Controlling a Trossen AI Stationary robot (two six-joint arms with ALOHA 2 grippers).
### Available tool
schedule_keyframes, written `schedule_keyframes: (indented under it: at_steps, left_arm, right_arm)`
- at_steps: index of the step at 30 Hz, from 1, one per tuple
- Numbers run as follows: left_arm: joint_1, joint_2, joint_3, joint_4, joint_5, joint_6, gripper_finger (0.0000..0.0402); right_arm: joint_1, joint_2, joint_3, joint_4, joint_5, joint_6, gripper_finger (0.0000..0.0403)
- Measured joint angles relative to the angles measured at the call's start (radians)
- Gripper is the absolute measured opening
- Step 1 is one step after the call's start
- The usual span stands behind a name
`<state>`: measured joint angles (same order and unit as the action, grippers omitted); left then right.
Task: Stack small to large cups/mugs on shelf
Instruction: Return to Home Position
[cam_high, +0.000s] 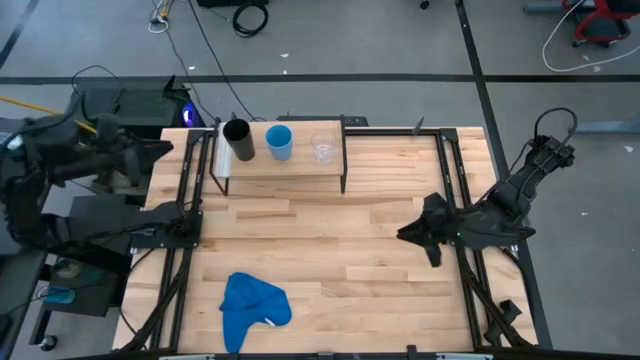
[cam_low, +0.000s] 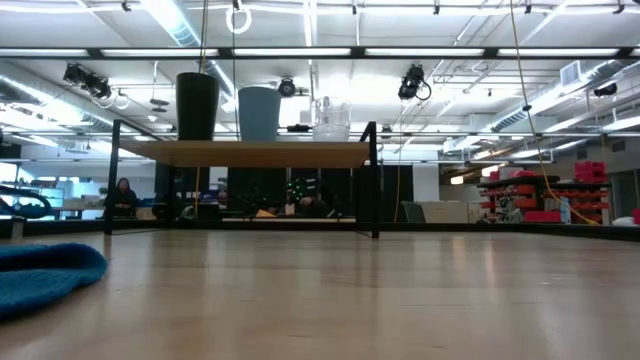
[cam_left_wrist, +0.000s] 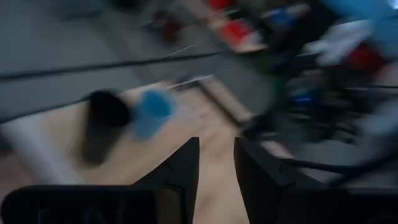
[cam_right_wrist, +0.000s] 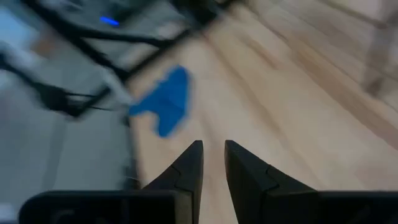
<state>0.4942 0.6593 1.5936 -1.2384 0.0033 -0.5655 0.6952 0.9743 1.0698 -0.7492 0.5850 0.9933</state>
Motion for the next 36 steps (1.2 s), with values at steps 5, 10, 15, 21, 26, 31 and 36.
schedule_keyframes:
  at_steps: [5,10,15,21,26,31,36]
  left_arm:
    - [0.000,-0.175,-0.208,0.328,0.177,0.057,0.0107]
    - [0.000,-0.285,-0.355,0.535,0.265,0.081,0.0107]
    - [-0.001,-0.349,-0.467,0.552,0.267,0.131,0.0107]
    - [0.000,-0.366,-0.566,0.701,0.267,0.218,0.0107]
    - [0.000,-0.358,-0.583,0.828,0.267,0.314,0.0107]
    - [0.000,-0.359,-0.576,0.847,0.267,0.381,0.0107]
    - [0.000,-0.359,-0.576,0.845,0.234,0.445,0.0107]
  right_arm:
    - [0.004,-0.068,0.000,0.190,0.001,-0.202,0.0073]
    - [-0.010,-0.172,0.000,0.258,-0.002,-0.347,0.0073]
    - [-0.034,-0.286,0.000,0.332,-0.025,-0.479,0.0073]
    - [-0.051,-0.391,0.000,0.497,-0.106,-0.734,0.0073]
    - [-0.052,-0.510,0.000,0.539,-0.124,-0.887,0.0073]
    - [-0.052,-0.665,0.002,0.545,-0.123,-1.012,0.0073]
    - [-0.051,-0.773,0.002,0.553,-0.123,-1.176,0.0073]
